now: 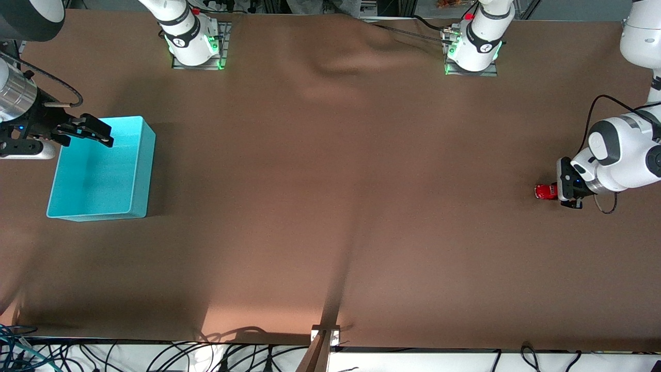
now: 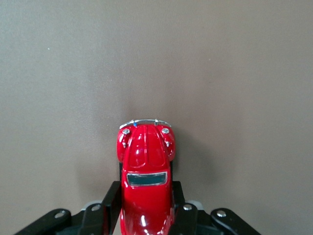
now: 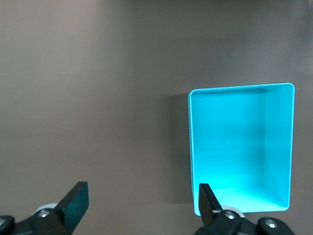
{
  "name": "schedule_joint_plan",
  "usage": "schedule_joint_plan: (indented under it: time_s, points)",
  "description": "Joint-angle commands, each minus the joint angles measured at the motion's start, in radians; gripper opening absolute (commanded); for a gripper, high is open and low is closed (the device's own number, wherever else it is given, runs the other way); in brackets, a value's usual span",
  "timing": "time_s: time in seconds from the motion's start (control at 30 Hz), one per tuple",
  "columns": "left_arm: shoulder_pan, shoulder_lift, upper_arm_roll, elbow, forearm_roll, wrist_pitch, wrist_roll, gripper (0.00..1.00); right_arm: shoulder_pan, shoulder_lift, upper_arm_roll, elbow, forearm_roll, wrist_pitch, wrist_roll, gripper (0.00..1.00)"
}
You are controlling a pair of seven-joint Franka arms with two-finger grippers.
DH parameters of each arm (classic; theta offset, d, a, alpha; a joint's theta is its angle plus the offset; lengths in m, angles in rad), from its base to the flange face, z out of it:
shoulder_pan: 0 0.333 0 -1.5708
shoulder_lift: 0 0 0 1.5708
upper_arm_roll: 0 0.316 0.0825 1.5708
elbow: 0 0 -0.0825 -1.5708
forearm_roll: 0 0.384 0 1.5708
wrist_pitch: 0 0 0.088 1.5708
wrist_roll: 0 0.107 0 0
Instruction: Wind red beetle toy and store in blue box
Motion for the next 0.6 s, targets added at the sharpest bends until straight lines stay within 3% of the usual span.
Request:
schedule_joint_plan:
  time_s: [0.0,0.07,0.17,0.23,0.57]
  points:
    - [-0.003,0.140,-0.007,0.070,0.016,0.080,0.013,0.15,0.000,-0.001,-0.002,0.011,0.002,-0.013,-0.003,1.00]
    - [-0.003,0.138,-0.007,0.070,0.016,0.080,0.013,0.25,0.000,-0.001,-0.002,0.011,0.002,-0.013,-0.003,1.00]
    - [-0.003,0.133,-0.007,0.070,0.016,0.080,0.014,0.58,0.000,-0.001,-0.002,0.011,0.002,-0.013,-0.003,1.00]
    - [0.000,0.129,-0.007,0.071,0.012,0.080,0.014,1.00,0.000,-0.001,-0.002,0.011,0.002,-0.013,-0.003,1.00]
    - [-0.002,0.104,-0.008,0.087,0.005,0.052,0.010,1.00,0.000,-0.001,-0.002,0.011,0.002,-0.013,-0.003,1.00]
